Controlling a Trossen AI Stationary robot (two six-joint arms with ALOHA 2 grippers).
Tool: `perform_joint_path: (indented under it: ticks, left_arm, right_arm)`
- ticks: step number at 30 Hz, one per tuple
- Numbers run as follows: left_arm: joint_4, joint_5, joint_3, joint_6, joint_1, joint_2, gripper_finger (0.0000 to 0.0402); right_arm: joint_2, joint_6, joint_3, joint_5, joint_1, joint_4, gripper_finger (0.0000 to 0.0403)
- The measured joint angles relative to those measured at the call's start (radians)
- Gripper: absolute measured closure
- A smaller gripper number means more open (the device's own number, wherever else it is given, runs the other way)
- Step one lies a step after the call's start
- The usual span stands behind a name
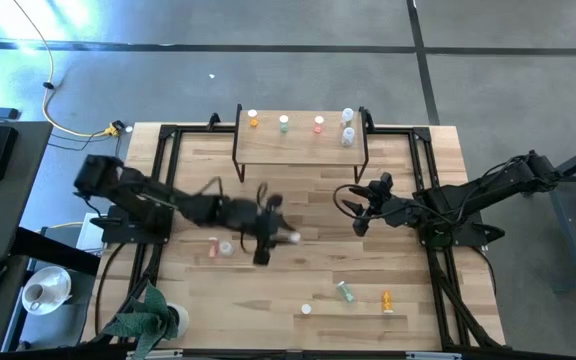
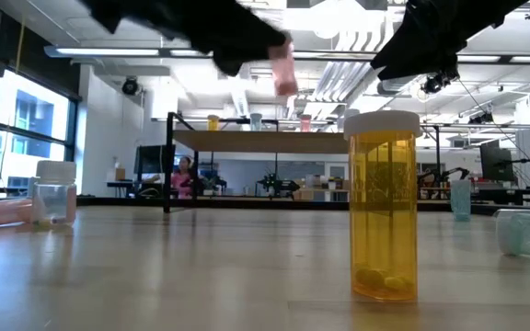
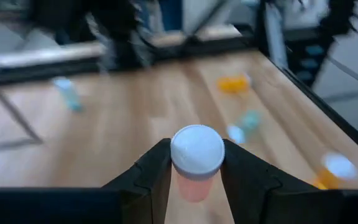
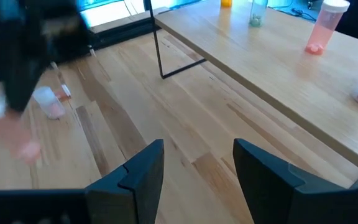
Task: Pick and place medicine bottles onto shelf by color
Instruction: Put the bottom pink pill bottle on the shelf
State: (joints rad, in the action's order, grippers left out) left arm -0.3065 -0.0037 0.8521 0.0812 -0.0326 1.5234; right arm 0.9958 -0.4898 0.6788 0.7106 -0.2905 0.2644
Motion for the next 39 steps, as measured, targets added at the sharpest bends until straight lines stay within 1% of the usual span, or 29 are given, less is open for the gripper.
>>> perform_joint_path:
  ticks: [3,10,15,21,24,26,35,39]
  left_arm:
    - [0.095,0.027,0.062,0.027,0.093,-0.043,0.0285]
    - [0.296,0.043,0.258,0.095,0.297,-0.03,0.0284]
    - [0.304,0.102,0.336,0.095,0.403,0.013,0.0284]
    - [0.303,0.105,0.405,0.115,0.467,0.088,0.0284]
    - [0.304,0.149,0.449,0.115,0.489,0.137,0.0284]
    - [0.307,0.159,0.487,0.125,0.495,0.175,0.0284]
    - [0.414,0.152,0.633,0.186,0.518,0.305,0.0284]
    - [0.445,0.15,0.665,0.191,0.528,0.339,0.0284]
  right_arm:
    - [0.0,0.0,0.0,0.005,0.0,-0.001,0.0219]
    - [0.0,0.0,0.0,0.005,0.0,-0.003,0.0219]
    - [0.0,0.0,0.0,0.005,0.0,-0.003,0.0219]
    - [0.0,0.0,0.0,0.006,0.0,-0.003,0.0219]
    - [-0.001,0.0,0.0,0.02,0.0,-0.006,0.0219]
    - [-0.001,0.0,-0.001,0.02,0.0,-0.006,0.0219]
    - [-0.001,0.047,0.0,0.022,0.004,-0.009,0.0219]
    - [-0.001,0.053,0.0,0.022,0.004,-0.011,0.0219]
